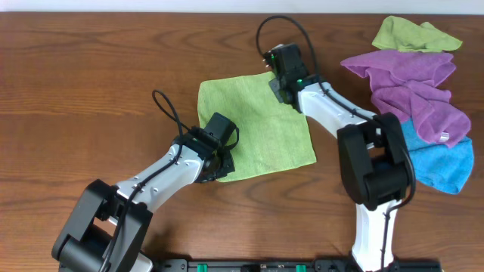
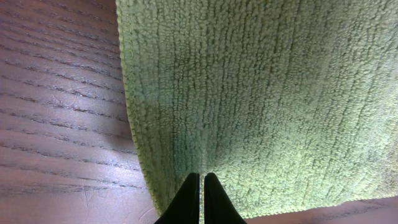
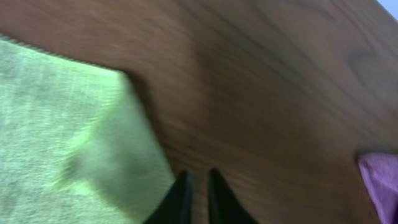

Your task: Fold the cloth

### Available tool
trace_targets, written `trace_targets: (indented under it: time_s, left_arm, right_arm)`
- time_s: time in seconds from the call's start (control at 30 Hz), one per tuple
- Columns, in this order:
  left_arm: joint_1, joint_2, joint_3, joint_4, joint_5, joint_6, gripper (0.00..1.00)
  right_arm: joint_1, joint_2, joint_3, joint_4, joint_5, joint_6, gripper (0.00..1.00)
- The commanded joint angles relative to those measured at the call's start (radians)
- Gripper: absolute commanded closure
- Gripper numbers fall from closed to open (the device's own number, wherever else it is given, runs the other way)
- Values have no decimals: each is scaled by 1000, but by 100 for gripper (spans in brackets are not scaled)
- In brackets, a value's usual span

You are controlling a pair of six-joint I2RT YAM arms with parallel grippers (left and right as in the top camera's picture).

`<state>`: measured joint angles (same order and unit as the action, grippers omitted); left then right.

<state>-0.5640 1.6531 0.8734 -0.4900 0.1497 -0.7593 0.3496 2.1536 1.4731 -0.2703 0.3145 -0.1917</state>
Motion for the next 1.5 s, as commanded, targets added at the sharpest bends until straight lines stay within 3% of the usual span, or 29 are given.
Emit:
trace_targets:
  time_s: [0.0,0.07,0.1,0.17,0.2,0.37,0.43,0.63,0.77,0.9,1.0,1.23,1.47]
  left_arm:
    - [2,-17,-16,-3,-20,-5,94]
    - [2,-17,-16,-3,-21,-5,94]
    - [2,-17,-16,-3,-24,-4,94]
    - [3,-17,-16,-1,-28,-5,94]
    - [3,-17,-16,5,-28,-4,94]
    - [29,-24,4,20,-26,-4,94]
    - [60,-38,31,16,-19,-1,86]
    - [209,-165,114,-122,65,75,41]
    - [272,-186,95,-201,221,65,41]
    - [251,-156,43,-98,288,16,38]
    - [241,-127,31,-89,294,14,35]
    - [215,-16,19,-69,312,57,38]
    - [215,40,19,-24,313,87,40]
  right_arm:
    - [-57,26,0,-7,34,126,81]
    - [-72,22,1,-26,34,135,69]
    - [-74,15,3,-42,34,135,58]
    - [-74,-9,14,-82,35,150,53]
    - [-73,-33,24,-103,34,177,43]
    - [-75,-201,48,-211,-13,213,29]
    - [-80,-266,48,-277,-46,214,29]
    - [-157,-406,48,-546,-278,253,36]
    - [-260,-417,27,-679,-527,274,35]
    - [-292,-408,-72,-679,-698,274,31]
    - [-293,-407,-154,-663,-705,290,31]
    - [-333,-407,-337,-546,-855,296,34]
    - [-333,-384,-377,-520,-864,301,37]
